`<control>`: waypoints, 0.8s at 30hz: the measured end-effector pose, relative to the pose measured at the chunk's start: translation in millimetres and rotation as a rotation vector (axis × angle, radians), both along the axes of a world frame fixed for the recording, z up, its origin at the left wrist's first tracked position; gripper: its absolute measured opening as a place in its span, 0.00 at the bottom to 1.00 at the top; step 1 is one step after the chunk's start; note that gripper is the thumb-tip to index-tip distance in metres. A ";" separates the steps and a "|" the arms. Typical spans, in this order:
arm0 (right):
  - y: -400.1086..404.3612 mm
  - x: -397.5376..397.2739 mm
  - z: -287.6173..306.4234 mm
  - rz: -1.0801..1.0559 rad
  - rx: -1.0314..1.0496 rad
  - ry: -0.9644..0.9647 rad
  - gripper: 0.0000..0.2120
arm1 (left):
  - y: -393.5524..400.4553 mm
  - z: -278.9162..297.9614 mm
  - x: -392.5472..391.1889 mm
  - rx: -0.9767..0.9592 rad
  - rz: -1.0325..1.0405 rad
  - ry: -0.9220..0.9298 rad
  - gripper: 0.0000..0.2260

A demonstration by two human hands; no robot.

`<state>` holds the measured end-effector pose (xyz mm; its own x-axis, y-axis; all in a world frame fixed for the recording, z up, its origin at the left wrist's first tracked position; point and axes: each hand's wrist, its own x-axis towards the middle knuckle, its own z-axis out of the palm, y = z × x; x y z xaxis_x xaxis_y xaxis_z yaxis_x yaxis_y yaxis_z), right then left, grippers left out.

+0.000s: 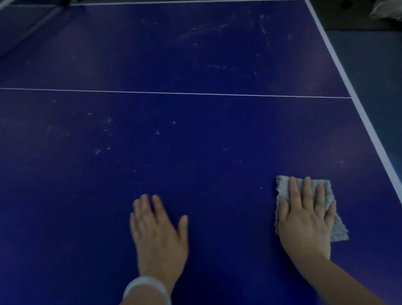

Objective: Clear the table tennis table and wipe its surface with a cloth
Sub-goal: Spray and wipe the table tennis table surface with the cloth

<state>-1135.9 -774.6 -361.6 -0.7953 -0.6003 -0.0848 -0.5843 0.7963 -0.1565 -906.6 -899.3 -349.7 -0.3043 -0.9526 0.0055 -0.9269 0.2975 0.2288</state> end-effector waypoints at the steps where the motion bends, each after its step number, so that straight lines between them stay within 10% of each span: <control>1: 0.9 -0.4 0.5 0.000 0.000 0.000 0.28 | -4.7 -0.6 9.2 0.034 0.063 -0.025 0.39; 7: -34.4 33.6 9.4 -0.255 0.065 -0.010 0.29 | -5.2 -13.8 11.5 0.010 0.127 -0.089 0.36; 14: -84.6 49.6 0.3 0.587 0.027 0.030 0.28 | -7.6 -11.4 12.0 0.021 0.137 -0.114 0.37; 24: -37.8 -167.1 12.6 0.040 0.143 -0.014 0.27 | -7.1 -16.4 13.1 -0.025 0.111 -0.113 0.33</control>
<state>-1302.9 -812.5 -349.0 -0.7694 -0.6121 -0.1826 -0.6142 0.7874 -0.0515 -893.5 -906.3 -366.1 -0.1972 -0.9804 0.0016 -0.9739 0.1960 0.1146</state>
